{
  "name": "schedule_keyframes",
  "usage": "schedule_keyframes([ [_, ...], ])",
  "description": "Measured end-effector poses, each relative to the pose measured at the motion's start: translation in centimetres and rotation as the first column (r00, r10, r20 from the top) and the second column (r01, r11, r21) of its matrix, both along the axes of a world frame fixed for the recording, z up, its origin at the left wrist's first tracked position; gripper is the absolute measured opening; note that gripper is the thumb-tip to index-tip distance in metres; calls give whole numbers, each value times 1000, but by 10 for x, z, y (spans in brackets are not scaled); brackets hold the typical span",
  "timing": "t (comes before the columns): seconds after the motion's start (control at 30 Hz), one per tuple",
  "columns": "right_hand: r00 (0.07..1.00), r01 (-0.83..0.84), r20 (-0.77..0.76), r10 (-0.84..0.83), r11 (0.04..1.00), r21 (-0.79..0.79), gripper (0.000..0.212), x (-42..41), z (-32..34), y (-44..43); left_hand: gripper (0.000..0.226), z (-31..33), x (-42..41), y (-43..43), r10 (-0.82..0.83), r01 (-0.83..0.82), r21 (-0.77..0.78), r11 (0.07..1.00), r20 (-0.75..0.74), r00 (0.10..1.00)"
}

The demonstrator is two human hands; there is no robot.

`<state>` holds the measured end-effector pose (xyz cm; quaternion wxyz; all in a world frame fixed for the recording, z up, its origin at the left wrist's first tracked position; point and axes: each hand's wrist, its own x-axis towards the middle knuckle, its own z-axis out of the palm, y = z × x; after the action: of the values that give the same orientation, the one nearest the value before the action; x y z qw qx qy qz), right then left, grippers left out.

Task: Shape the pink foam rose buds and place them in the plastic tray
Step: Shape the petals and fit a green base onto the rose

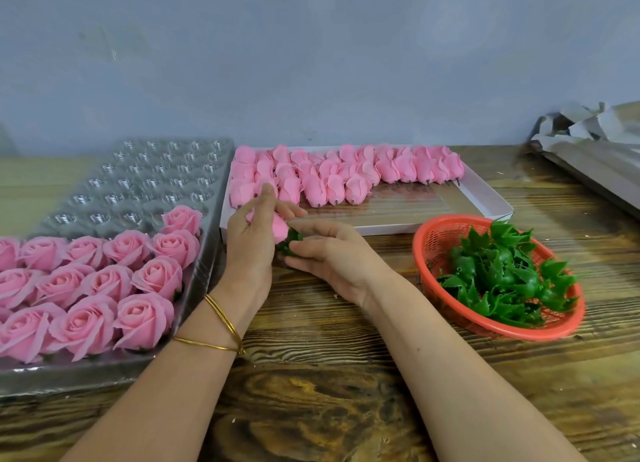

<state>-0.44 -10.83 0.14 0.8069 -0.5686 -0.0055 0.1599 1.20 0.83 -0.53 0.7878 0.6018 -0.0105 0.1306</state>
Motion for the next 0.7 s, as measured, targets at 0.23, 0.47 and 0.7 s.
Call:
schedule_keyframes([
  [0.23, 1000, -16, -11, 17, 999, 45, 43, -2, 1, -2, 54, 2, -3, -1, -39, 39, 41, 998, 4, 999],
  [0.47, 1000, 13, -6, -13, 999, 49, 42, -2, 1, 0, 55, 3, -4, 0, -60, 60, 67, 996, -3, 998],
  [0.7, 996, 73, 46, -72, 997, -26, 39, -5, -1, 4, 56, 0, -2, 0, -47, 45, 109, 993, 24, 999],
])
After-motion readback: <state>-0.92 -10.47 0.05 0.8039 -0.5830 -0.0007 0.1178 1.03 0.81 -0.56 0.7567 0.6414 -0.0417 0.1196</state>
